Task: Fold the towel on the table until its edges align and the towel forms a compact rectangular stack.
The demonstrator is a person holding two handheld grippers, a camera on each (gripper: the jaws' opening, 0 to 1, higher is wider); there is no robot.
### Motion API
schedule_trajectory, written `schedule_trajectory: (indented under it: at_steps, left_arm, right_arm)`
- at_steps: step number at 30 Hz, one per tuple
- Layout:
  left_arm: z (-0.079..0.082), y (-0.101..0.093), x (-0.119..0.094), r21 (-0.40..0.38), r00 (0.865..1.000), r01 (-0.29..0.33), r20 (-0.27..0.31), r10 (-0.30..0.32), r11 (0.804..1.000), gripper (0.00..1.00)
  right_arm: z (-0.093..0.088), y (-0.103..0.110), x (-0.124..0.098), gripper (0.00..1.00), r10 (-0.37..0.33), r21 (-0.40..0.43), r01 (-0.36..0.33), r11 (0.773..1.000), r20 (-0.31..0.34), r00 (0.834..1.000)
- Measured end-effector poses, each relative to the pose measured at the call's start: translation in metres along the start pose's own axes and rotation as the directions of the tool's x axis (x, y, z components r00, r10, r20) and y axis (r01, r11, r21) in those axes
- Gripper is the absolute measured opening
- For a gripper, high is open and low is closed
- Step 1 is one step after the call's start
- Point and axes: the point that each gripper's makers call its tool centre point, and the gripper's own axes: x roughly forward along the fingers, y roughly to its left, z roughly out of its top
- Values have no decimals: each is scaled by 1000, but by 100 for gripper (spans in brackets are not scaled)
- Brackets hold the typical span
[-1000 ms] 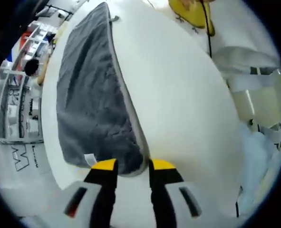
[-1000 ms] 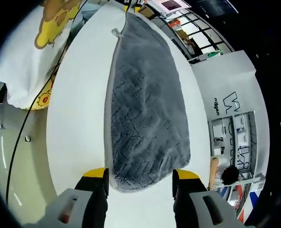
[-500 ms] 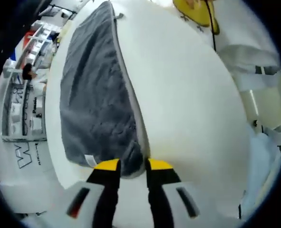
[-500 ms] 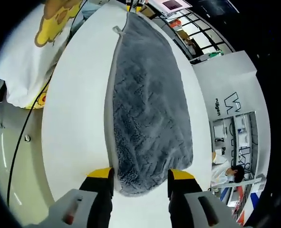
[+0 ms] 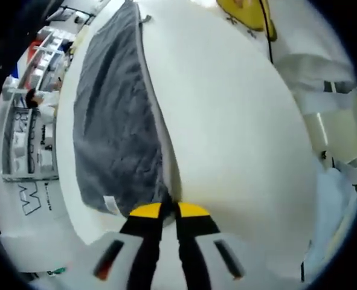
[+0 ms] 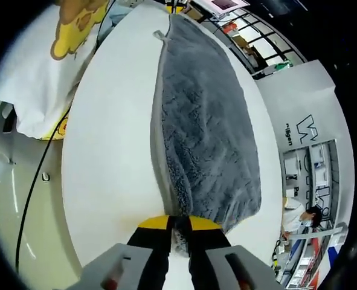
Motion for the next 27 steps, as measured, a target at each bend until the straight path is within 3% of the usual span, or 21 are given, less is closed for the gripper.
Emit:
schedule_trajectory:
  at_steps: [8,27]
  left_arm:
    - [-2,0,-3,-2,1000,-23,0,23,1000,5]
    - [-9,27,-36,-30,988,-154,-4,154,988,4]
  right_arm:
    - [0,2,2,7,-1,-9,1,1000,-16,1000]
    - [9,-23,-29,6,-132,66,129,990,41,990]
